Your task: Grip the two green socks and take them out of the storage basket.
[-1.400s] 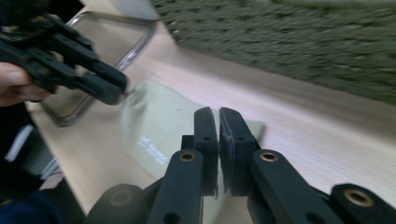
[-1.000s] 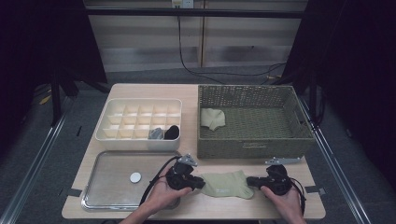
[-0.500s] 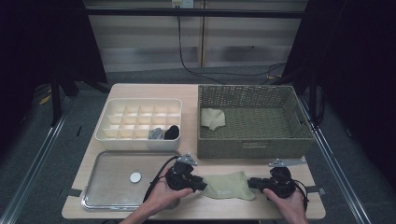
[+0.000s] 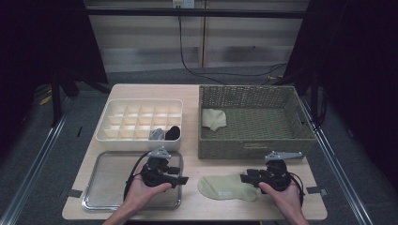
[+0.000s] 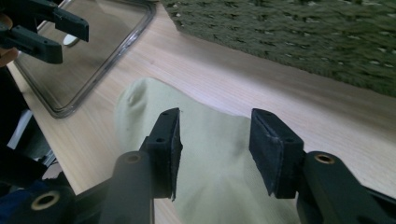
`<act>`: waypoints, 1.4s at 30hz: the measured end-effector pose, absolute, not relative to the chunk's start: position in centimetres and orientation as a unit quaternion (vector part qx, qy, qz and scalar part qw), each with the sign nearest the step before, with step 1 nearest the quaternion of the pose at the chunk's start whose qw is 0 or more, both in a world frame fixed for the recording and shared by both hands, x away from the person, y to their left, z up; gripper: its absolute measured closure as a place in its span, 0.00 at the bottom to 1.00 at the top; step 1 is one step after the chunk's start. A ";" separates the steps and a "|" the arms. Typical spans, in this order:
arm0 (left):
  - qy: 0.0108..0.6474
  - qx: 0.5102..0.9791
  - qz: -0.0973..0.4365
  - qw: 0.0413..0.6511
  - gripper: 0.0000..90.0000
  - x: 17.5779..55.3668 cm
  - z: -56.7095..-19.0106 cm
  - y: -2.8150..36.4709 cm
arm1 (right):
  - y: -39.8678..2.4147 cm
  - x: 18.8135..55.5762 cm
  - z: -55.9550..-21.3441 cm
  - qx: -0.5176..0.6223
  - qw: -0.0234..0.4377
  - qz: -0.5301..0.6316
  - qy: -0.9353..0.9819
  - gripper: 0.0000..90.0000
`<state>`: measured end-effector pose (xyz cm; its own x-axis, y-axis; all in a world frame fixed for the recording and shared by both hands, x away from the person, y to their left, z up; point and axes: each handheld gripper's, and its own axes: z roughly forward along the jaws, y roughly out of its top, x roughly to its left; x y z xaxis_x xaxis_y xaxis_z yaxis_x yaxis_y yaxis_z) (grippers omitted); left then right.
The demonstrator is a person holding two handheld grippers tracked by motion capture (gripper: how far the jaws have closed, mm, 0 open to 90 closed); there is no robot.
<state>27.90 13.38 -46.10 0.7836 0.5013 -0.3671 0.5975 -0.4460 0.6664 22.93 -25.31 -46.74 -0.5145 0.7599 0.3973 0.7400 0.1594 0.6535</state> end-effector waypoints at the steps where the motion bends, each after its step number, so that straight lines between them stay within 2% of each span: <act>1: 0.330 0.846 -0.057 0.415 0.48 27.9 -46.0 13.9 | -25.2 23.0 -46.6 0.492 0.007 0.422 0.761 0.59; 5: 0.345 0.838 -0.048 0.419 0.44 27.8 -45.7 15.8 | -24.9 23.3 -45.9 0.478 0.008 0.435 0.763 0.58; 7: 0.346 0.837 -0.044 0.421 0.44 27.7 -45.4 16.5 | -24.7 23.4 -45.4 0.471 0.010 0.441 0.764 0.59; 9: 0.345 0.834 -0.039 0.428 0.49 27.6 -45.2 17.3 | -24.5 23.5 -44.8 0.469 0.017 0.446 0.762 0.59; 13: 0.362 0.826 -0.028 0.431 0.49 27.4 -45.4 18.9 | -24.4 23.6 -43.8 0.467 0.019 0.459 0.756 0.58; 16: 0.367 0.822 -0.029 0.434 0.52 27.2 -45.9 19.4 | -24.3 23.8 -43.1 0.461 0.024 0.466 0.755 0.59; 28: 0.394 0.803 -0.007 0.446 0.50 28.2 -45.3 21.6 | -23.8 25.0 -39.5 0.448 0.039 0.486 0.749 0.58; 34: 0.389 0.807 -0.006 0.444 0.52 28.2 -45.4 21.6 | -23.4 26.8 -38.0 0.444 0.045 0.485 0.752 0.58; 42: 0.387 0.808 -0.009 0.444 0.51 28.2 -45.5 21.7 | -23.0 30.2 -38.0 0.451 0.034 0.488 0.747 0.61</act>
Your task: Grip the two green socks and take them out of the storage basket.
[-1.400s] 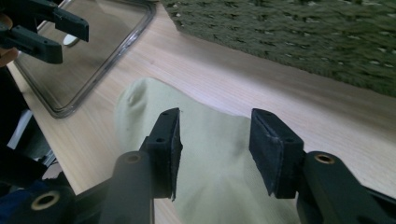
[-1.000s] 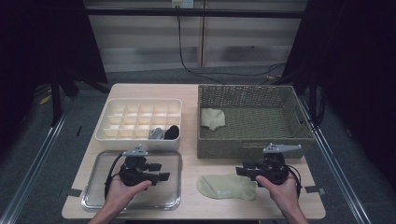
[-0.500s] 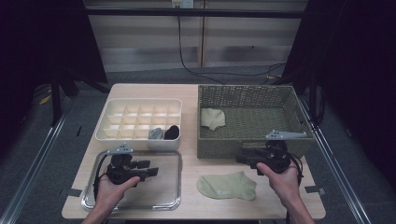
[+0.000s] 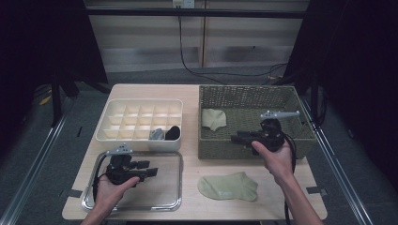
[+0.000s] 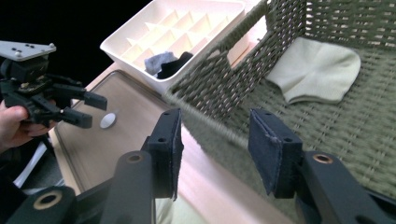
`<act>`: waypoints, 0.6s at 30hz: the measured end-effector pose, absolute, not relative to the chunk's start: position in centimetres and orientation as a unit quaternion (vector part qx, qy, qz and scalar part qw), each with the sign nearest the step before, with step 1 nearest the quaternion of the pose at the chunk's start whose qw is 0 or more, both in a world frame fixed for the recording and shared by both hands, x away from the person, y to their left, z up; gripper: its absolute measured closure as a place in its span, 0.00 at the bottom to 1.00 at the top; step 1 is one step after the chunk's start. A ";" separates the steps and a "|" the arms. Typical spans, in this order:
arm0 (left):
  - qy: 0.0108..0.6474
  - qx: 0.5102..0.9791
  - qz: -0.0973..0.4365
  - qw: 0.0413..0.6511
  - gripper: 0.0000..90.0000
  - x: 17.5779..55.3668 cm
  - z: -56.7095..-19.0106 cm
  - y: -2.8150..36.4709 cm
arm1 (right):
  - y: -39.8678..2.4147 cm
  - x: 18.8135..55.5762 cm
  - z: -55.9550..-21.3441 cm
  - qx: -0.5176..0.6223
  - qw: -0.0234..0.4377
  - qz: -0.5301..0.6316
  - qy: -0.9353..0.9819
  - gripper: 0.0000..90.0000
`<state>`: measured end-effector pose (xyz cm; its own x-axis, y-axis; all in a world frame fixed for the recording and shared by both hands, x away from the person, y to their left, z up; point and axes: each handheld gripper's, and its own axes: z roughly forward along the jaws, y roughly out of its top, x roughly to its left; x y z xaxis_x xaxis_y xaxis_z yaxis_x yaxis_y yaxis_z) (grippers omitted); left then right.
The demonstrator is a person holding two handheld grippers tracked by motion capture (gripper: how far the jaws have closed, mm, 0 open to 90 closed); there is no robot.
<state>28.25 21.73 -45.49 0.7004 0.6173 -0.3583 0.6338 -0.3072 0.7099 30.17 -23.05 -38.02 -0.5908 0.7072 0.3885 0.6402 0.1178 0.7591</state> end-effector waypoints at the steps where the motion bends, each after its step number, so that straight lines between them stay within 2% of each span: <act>1: 0.387 0.808 -0.008 0.443 0.51 28.3 -45.5 21.7 | -22.9 30.5 -37.9 0.451 0.036 0.484 0.749 0.62; 18: 0.397 0.804 0.004 0.443 0.50 28.6 -45.3 22.7 | -21.4 37.3 -38.4 0.464 0.022 0.445 0.766 0.68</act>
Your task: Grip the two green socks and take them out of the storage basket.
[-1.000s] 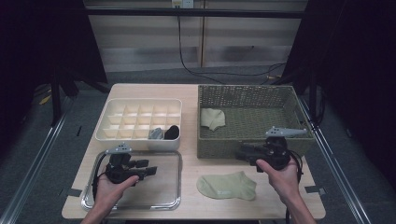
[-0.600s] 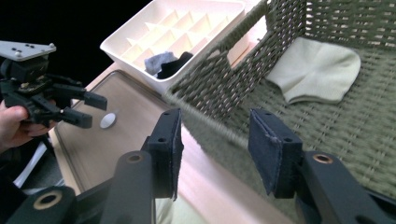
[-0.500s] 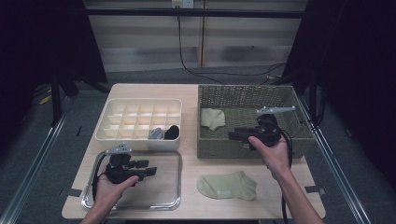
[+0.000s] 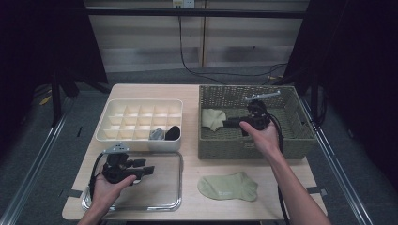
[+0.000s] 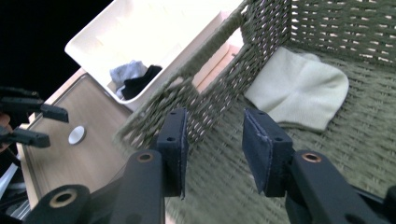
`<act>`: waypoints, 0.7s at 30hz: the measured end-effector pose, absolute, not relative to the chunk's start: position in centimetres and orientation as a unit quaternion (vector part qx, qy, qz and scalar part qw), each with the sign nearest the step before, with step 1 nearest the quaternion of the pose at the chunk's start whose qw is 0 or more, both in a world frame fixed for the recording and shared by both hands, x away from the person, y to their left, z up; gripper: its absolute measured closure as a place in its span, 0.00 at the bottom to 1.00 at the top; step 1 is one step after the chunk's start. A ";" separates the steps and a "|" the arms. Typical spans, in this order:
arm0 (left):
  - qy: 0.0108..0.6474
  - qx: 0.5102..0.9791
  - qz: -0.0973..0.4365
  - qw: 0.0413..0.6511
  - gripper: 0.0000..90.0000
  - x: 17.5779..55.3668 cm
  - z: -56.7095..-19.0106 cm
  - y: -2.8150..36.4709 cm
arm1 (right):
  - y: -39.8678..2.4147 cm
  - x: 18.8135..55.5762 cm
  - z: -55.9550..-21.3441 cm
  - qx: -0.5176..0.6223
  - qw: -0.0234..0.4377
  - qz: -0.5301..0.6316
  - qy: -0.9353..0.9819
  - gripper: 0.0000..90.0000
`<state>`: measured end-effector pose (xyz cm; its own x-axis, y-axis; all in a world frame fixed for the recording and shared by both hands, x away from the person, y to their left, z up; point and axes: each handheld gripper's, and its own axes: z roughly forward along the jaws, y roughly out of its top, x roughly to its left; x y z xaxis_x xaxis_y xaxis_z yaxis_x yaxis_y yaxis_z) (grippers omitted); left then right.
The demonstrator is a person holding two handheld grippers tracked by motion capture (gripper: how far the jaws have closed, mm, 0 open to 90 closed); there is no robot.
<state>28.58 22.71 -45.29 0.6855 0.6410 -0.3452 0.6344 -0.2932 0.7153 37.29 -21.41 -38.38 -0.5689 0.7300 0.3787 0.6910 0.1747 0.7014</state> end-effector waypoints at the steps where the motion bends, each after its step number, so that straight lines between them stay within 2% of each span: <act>1: 0.397 0.804 0.004 0.443 0.50 28.6 -45.3 22.7 | -21.3 37.7 -38.3 0.463 0.022 0.442 0.768 0.68; 14: 0.404 0.795 0.003 0.453 0.50 28.6 -45.2 23.3 | -20.0 42.8 -39.6 0.471 0.023 0.409 0.781 0.70; 21: 0.404 0.795 0.004 0.454 0.50 28.7 -45.2 23.5 | -19.4 45.7 -40.8 0.478 0.009 0.398 0.783 0.72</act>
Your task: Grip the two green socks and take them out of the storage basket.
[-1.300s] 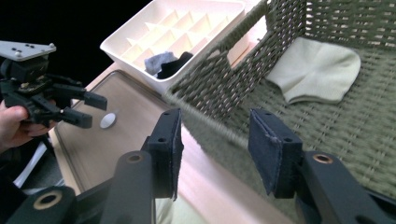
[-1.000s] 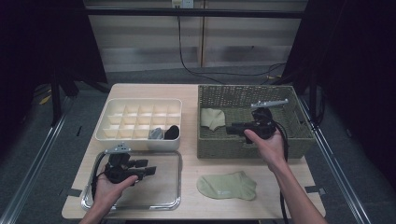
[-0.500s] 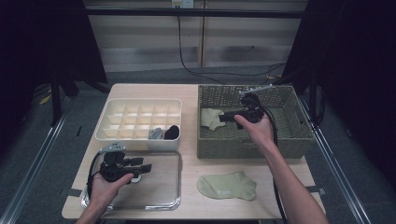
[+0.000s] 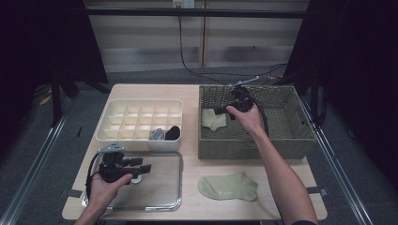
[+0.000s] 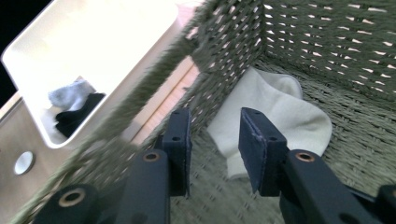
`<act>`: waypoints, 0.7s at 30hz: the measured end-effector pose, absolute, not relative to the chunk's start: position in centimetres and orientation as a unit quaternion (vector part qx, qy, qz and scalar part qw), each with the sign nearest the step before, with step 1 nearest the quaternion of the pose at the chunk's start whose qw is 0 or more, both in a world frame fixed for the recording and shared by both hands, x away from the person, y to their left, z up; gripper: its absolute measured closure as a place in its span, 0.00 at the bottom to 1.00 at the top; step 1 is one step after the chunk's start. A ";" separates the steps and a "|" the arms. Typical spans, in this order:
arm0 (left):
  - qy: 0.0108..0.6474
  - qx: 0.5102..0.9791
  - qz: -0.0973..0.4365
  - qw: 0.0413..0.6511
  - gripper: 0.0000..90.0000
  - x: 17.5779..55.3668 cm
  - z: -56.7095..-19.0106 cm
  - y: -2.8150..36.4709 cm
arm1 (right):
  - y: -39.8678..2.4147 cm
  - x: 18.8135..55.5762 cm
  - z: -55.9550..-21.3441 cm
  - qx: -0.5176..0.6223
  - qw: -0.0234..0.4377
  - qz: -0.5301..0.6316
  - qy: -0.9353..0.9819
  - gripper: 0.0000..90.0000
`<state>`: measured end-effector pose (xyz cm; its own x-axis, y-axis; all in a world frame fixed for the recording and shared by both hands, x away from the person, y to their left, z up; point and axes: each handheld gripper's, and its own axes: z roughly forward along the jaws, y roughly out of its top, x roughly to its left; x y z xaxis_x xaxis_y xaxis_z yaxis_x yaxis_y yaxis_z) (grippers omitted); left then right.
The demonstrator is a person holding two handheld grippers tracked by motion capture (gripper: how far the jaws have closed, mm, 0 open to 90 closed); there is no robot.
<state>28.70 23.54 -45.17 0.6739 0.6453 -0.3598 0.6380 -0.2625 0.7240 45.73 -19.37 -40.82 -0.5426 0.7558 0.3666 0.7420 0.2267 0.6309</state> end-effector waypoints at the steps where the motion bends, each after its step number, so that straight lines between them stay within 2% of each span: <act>1: 0.407 0.793 0.005 0.453 0.50 28.7 -45.2 23.6 | -19.3 46.1 -41.1 0.480 0.009 0.393 0.785 0.73; 9: 0.406 0.795 0.004 0.451 0.50 28.8 -45.3 23.7 | -19.2 48.3 -43.8 0.506 -0.019 0.356 0.786 0.75; 21: 0.404 0.797 0.003 0.449 0.50 28.8 -45.4 23.8 | -19.0 49.5 -45.3 0.524 -0.034 0.310 0.793 0.76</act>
